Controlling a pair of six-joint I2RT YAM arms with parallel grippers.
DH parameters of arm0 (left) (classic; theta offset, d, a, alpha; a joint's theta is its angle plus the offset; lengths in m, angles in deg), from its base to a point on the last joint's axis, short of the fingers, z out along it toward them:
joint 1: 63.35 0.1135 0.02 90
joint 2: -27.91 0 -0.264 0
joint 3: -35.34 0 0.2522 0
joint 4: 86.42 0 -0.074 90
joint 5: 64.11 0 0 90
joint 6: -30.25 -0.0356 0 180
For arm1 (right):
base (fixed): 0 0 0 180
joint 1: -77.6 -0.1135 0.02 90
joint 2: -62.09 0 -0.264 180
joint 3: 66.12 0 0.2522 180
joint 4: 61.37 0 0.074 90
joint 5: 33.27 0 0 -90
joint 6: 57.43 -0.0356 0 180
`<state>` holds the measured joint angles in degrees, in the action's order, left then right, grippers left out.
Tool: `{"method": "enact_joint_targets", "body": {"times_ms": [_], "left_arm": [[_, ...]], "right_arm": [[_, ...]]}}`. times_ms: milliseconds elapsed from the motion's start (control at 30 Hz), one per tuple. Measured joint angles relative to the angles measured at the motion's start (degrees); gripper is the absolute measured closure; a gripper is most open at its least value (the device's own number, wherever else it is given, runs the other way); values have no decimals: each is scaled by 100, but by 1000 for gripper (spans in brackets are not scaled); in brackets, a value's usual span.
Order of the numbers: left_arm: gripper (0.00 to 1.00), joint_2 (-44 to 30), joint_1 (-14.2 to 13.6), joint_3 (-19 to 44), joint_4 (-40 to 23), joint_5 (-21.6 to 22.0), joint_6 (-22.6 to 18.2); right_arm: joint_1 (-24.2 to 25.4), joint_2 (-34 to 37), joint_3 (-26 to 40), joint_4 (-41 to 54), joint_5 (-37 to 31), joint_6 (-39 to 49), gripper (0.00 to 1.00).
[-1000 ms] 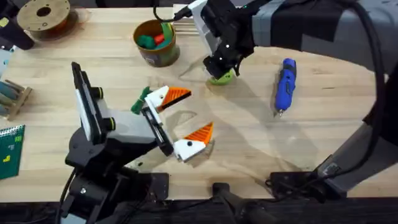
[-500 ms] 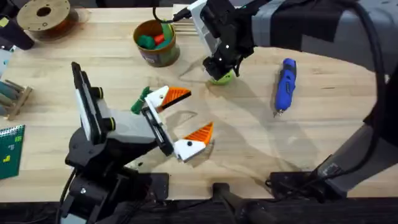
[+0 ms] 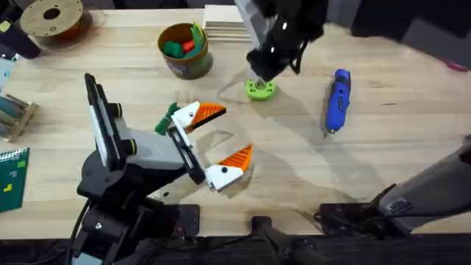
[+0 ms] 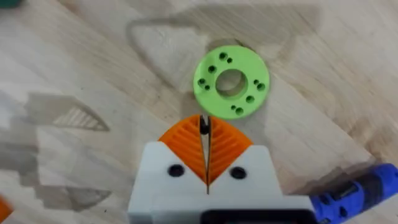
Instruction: Pick up the gripper from the table and insert it into the empty holder that is missing its gripper. Then pick up a screw, insert it into the mounting hole, and use the screwdriver to tighten it. Finally, clean up the table by picking up the vegetable and placing it into the bucket.
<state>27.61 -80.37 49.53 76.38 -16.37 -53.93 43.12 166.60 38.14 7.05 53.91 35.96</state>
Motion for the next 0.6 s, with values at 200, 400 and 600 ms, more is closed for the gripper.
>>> {"method": "enact_joint_targets", "body": {"times_ms": [200,400,600], "left_arm": [[14,0,0,0,0,1,0],[14,-1,0,0,0,0,0],[14,-1,0,0,0,0,0]], "right_arm": [[-77,-4,1181,956,410,8,993],[-630,-4,1972,1696,616,-77,993],[-1203,-4,2506,1827,918,-328,993]]}}
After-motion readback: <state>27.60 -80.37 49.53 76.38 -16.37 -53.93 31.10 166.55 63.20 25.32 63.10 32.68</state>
